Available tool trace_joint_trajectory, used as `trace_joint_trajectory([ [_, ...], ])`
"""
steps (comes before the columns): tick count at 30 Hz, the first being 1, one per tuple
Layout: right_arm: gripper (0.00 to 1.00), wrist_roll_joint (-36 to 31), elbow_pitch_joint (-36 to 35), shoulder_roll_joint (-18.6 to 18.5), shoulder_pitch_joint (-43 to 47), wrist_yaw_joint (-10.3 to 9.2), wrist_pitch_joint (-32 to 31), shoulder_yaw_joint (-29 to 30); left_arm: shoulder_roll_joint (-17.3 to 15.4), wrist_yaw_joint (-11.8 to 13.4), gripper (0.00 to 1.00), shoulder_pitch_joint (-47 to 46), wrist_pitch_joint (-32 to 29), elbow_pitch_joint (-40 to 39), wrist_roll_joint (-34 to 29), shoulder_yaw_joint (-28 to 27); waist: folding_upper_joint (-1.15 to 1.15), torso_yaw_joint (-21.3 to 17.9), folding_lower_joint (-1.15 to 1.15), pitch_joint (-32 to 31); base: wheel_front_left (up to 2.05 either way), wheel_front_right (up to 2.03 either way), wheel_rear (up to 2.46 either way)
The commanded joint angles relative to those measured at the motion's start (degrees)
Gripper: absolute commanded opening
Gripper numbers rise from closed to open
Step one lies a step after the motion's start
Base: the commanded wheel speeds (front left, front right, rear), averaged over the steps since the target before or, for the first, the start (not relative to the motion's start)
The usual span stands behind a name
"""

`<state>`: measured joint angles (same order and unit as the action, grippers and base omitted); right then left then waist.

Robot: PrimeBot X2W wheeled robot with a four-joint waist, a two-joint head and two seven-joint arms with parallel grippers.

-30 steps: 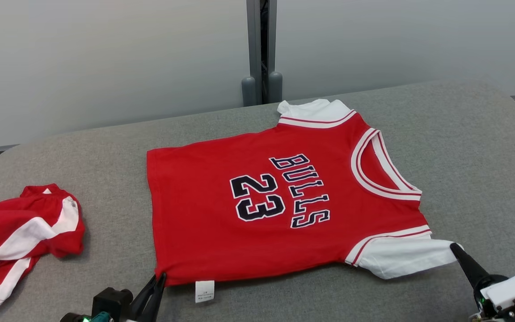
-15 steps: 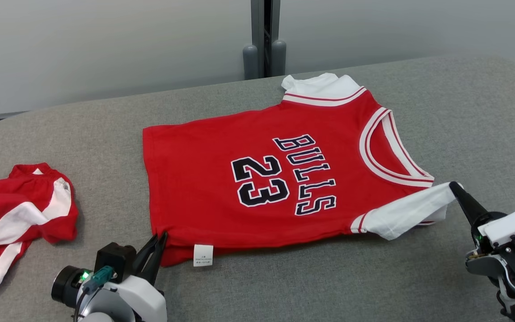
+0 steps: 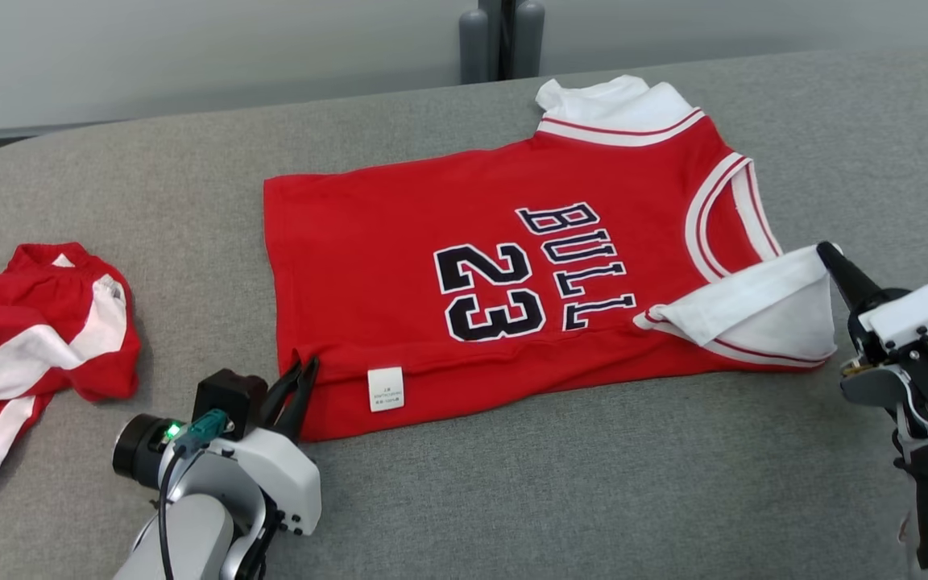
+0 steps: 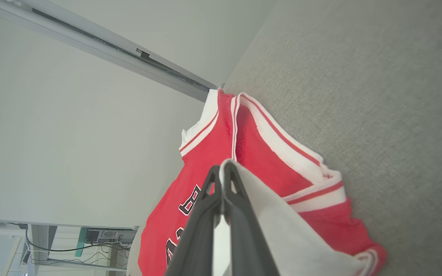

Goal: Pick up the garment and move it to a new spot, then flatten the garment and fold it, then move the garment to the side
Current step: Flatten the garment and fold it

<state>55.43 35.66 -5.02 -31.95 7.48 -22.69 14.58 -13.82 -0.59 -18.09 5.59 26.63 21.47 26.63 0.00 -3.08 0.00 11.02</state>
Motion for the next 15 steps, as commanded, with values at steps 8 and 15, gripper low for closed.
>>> trace_joint_trajectory([
  [8,0.00,-3.8,3.1,0.4,-5.7,0.02,-0.5,1.7,0.8,0.0,0.00,-5.1,1.4,3.2,-0.1,-0.2,0.00,1.5,0.00,3.0,0.00,0.00,0.00],
  [15,0.00,-6.3,4.8,0.5,-8.7,0.02,0.2,1.7,1.9,0.4,0.00,-7.7,2.9,5.9,0.1,-0.1,0.00,2.0,0.00,4.6,0.00,0.00,0.00],
])
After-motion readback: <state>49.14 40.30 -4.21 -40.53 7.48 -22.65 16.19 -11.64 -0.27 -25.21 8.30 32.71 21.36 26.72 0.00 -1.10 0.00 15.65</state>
